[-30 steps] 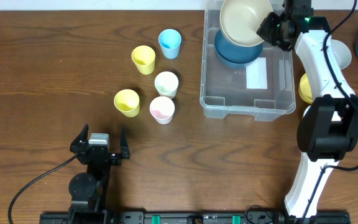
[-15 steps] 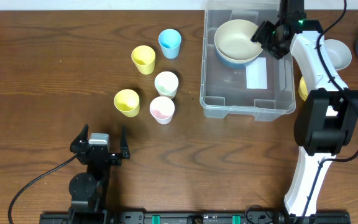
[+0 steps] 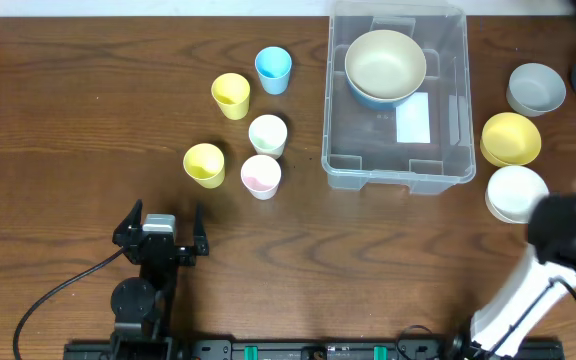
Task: Pack container
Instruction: 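Reach the right gripper to the second dark blue bowl at right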
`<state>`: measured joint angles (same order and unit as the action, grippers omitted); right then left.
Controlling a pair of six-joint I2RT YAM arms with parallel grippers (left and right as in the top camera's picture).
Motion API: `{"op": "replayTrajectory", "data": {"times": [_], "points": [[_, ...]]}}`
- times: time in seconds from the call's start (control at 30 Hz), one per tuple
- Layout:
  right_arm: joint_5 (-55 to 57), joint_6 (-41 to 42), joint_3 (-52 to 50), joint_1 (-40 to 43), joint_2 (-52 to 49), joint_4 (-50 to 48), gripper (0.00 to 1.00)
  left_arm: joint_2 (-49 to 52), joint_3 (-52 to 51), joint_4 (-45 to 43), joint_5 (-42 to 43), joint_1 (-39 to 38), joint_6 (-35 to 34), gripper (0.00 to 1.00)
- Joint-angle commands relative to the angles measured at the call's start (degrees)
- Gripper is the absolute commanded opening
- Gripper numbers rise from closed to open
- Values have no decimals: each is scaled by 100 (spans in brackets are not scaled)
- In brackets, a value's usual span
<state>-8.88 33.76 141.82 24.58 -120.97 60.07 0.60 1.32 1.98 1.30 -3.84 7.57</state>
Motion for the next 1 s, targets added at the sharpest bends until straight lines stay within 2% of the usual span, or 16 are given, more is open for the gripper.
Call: {"op": "replayTrajectory", "data": {"times": [0.0, 0.3, 0.97], "points": [[313, -61, -310, 647, -184, 216, 91, -24, -109, 208, -72, 28, 57, 98], [197, -61, -1325, 1687, -789, -48, 91, -24, -109, 208, -72, 28, 57, 98], [-116, 138, -1370, 1707, -2330, -1561, 91, -24, -109, 208, -72, 28, 57, 98]]}}
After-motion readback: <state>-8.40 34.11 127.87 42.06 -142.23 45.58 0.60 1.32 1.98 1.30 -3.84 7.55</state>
